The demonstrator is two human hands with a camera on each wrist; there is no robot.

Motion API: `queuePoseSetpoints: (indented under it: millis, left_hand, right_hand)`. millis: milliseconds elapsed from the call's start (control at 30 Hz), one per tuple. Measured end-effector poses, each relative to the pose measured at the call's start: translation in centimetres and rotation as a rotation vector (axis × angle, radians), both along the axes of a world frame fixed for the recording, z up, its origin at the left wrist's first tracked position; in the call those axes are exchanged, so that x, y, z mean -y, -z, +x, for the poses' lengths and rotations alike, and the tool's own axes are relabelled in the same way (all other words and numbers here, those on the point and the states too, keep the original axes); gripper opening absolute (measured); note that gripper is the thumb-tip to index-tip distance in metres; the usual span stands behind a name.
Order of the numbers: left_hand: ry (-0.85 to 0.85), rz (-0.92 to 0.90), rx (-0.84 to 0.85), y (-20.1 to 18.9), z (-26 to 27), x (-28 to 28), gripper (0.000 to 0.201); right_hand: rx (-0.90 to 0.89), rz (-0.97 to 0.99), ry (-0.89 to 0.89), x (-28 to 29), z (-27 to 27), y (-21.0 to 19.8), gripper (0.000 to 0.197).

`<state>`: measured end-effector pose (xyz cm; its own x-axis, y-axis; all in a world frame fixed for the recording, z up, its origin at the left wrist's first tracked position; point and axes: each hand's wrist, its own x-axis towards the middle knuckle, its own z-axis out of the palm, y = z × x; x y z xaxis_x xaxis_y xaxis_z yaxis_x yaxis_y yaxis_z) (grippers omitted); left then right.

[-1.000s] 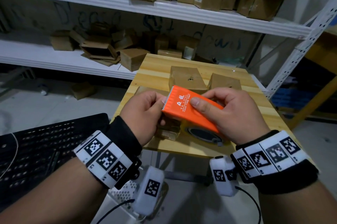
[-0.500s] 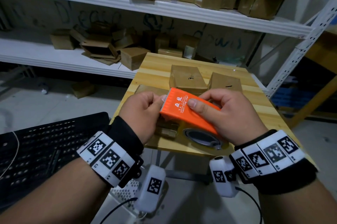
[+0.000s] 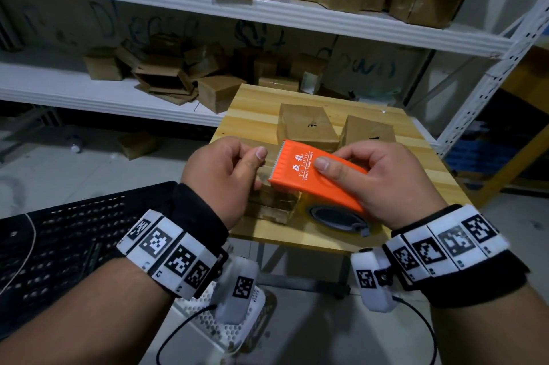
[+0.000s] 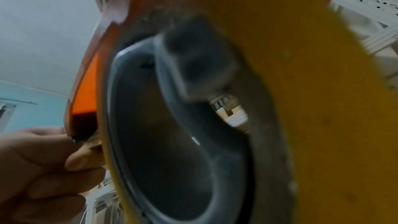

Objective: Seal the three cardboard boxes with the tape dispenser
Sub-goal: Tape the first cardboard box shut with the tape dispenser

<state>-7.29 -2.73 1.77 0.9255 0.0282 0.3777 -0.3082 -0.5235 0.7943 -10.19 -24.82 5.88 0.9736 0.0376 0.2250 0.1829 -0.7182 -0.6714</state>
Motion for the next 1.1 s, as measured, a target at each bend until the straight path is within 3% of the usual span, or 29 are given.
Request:
queuePoseSetpoints:
  millis: [400, 533, 733, 1100]
  left_hand:
    - [-0.109, -0.041, -0.084, -0.6, 1.3, -3.1, 0.035]
    - [-0.048, -0.205, -0.162, -0.5, 1.5, -3.1, 0.030]
    - [-0.106, -0.051, -0.083, -0.2, 1.6, -2.9, 0.025]
    - [-0.183, -0.135, -0.101, 0.8, 4.1, -4.5, 0.029]
  right_hand:
    - [-0.035, -0.030, 0.102, 1.6, 0.1, 0.3, 0.050]
    - [-0.026, -0.036, 0.116, 1.5, 0.4, 0.8, 0.051]
    - [-0.033, -0.033, 0.130, 1.1, 0.8, 1.2, 0.053]
    - [-0.081, 0.002, 0.180, 1.8, 1.7, 1.6, 0.042]
